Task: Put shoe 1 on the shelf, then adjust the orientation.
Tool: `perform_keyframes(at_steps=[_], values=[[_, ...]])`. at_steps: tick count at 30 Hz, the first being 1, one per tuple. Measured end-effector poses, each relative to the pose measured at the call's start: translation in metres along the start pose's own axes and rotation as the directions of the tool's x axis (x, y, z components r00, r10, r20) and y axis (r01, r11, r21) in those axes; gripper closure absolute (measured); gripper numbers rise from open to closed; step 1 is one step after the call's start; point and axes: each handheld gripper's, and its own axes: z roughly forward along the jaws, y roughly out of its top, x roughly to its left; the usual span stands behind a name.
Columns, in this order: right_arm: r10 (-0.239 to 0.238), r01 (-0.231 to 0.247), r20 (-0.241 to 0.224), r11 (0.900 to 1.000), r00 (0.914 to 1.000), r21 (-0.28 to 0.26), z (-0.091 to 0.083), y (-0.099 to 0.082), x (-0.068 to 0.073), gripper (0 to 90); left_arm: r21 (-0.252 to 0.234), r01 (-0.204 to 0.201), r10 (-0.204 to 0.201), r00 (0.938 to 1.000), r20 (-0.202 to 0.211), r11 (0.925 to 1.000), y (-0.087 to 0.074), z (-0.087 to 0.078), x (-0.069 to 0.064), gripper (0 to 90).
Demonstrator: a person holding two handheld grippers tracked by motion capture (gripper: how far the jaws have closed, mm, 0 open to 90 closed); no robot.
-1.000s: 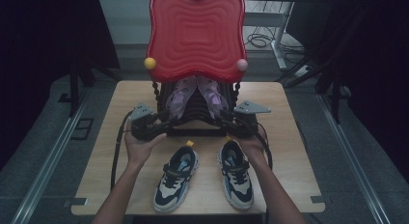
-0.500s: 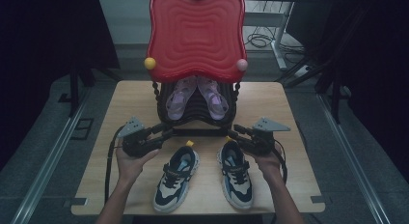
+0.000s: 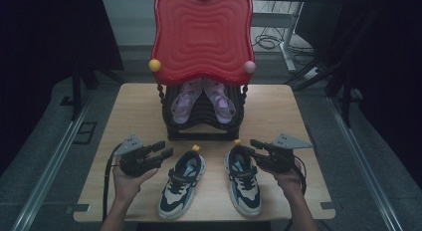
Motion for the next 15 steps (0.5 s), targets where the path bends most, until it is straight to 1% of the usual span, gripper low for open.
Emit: perform_keyframes(at_steps=[1,5,7,9,15], values=[[0.007,-0.007,0.002,1.0,1.0,0.001,-0.001,-0.002,0.0,58.7,0.015,0.001,-0.001,1.0,0.002,0.9999,-0.001,0.001,0.0,54.7],[0.026,-0.026,0.01,0.9996,0.9996,0.006,-0.007,-0.01,-0.003,58.4,0.034,0.016,-0.016,0.9997,0.017,0.9993,-0.007,0.003,0.0,54.8],[0.025,-0.026,0.015,0.9996,0.9996,0.014,-0.009,-0.013,-0.004,57.9,0.046,0.014,-0.014,0.9998,0.016,0.9989,-0.01,0.003,0.0,55.0],[0.03,-0.03,0.012,0.9993,0.9995,0.023,-0.011,-0.016,-0.005,57.0,0.053,0.021,-0.022,0.9996,0.015,0.9984,-0.012,0.001,-0.001,55.0],[0.044,-0.044,0.014,0.9989,0.9989,0.015,-0.016,-0.018,-0.01,55.8,0.074,0.013,-0.015,0.9996,0.026,0.9971,-0.014,-0.004,-0.004,53.7]])
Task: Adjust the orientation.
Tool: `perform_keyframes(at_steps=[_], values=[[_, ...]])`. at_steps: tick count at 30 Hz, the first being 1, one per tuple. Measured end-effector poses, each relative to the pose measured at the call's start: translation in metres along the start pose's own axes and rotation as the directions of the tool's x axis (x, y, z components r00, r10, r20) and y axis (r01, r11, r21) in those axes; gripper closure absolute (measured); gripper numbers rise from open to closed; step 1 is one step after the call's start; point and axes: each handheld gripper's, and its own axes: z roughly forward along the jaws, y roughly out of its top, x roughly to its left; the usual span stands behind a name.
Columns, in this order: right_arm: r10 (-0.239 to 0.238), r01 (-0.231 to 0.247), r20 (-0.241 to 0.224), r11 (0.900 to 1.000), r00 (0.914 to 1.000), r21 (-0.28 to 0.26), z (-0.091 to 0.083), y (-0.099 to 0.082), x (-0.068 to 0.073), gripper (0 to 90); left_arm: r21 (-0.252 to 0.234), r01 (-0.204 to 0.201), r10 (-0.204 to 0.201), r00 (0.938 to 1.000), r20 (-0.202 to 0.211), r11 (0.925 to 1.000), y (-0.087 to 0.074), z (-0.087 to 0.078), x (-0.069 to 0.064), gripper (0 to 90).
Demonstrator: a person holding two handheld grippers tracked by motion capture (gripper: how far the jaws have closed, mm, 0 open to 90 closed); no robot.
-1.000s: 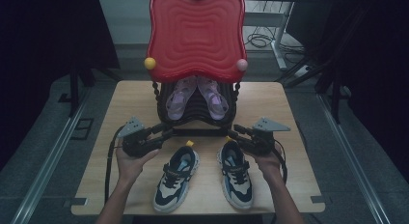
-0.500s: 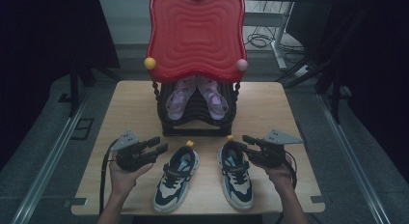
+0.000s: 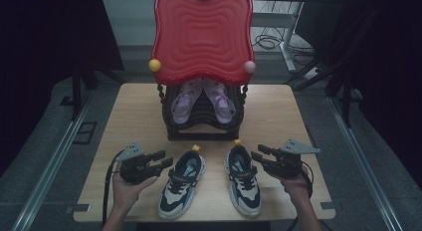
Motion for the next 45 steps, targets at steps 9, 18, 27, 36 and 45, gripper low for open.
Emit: perform_keyframes(at_steps=[9,18,27,36,45], values=[[0.006,-0.006,0.01,0.9999,0.9999,0.012,-0.001,-0.003,-0.001,54.2,0.031,-0.024,0.022,0.997,0.074,0.9992,0.003,-0.001,-0.015,65.6],[0.018,-0.018,0.025,0.9998,0.9995,0.011,-0.003,-0.003,-0.004,53.8,0.099,-0.068,0.058,0.9926,0.106,0.9927,0.003,0.007,-0.031,84.1],[0.032,-0.033,0.039,0.9993,0.9987,0.018,-0.002,-0.005,-0.005,53.5,0.133,-0.08,0.063,0.9894,0.131,0.9879,0.0,0.015,-0.041,89.9],[0.04,-0.041,0.045,0.999,0.9982,0.017,-0.003,-0.006,-0.006,53.3,0.191,-0.096,0.065,0.9847,0.162,0.9769,-0.007,0.028,-0.056,90.0],[0.064,-0.064,0.04,0.9978,0.9972,0.014,-0.004,-0.008,-0.008,53.2,0.261,-0.125,0.083,0.9827,0.166,0.9574,-0.02,0.037,-0.072,90.0]])
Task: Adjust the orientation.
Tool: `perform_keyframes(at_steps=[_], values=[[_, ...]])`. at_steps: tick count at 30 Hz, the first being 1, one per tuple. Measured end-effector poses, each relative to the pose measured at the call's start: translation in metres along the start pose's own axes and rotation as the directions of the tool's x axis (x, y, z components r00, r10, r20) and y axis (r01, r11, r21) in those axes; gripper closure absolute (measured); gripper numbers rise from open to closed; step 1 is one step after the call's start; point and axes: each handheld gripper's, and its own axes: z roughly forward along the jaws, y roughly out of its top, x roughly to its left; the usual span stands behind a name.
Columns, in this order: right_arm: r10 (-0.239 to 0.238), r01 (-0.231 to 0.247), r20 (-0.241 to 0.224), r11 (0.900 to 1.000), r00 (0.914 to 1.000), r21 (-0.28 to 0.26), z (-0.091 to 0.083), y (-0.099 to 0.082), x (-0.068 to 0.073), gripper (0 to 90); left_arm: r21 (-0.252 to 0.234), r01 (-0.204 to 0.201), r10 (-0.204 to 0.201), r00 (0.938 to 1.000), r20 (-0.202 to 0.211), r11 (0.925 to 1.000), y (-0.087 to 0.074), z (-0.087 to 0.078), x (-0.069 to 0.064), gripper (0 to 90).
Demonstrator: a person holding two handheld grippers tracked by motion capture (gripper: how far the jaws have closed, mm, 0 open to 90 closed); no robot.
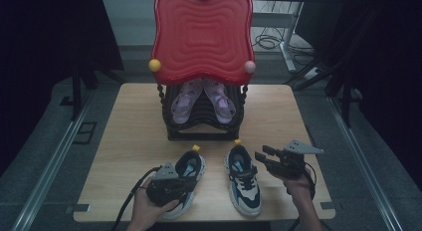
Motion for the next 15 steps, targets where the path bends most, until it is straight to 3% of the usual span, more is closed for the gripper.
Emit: perform_keyframes(at_steps=[10,15], values=[[0.003,-0.003,0.004,1.0,1.0,0.0,0.0,0.0,0.0,53.0,0.097,-0.019,0.023,0.9986,-0.047,0.9951,-0.012,0.012,-0.003,90.0],[0.008,-0.008,0.006,1.0,0.9999,-0.003,-0.001,0.0,0.0,52.9,0.09,-0.005,0.009,0.9988,-0.048,0.9959,-0.016,0.009,0.0,90.0]])
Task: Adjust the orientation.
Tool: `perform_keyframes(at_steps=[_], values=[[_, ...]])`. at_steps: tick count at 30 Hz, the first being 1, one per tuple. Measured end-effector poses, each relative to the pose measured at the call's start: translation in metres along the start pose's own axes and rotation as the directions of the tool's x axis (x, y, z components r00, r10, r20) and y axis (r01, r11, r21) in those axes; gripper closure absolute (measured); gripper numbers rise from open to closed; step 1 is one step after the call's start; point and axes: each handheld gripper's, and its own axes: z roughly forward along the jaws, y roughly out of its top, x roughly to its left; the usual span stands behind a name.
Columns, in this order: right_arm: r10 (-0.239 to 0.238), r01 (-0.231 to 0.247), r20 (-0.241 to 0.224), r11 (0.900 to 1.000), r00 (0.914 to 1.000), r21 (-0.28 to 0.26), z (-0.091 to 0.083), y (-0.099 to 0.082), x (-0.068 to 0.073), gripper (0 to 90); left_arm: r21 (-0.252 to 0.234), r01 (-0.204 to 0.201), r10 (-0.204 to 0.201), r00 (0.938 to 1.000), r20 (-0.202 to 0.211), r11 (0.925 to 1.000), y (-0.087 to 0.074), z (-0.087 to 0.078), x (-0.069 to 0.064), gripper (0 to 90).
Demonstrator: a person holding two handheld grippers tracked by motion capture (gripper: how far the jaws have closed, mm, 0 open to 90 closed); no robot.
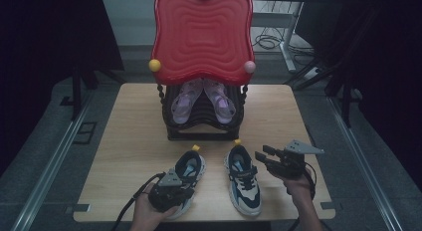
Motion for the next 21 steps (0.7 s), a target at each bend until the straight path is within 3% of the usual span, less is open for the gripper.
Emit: perform_keyframes(at_steps=[14,21], values=[[0.005,-0.005,0.004,1.0,1.0,0.003,0.0,0.0,0.0,52.8,-0.034,0.074,-0.073,0.9971,0.022,0.9967,-0.013,-0.013,0.013,90.0],[0.005,-0.005,0.004,1.0,1.0,0.005,0.001,-0.001,0.0,52.8,0.0,0.04,-0.04,0.9985,0.037,0.9992,-0.008,-0.002,0.006,90.0]])
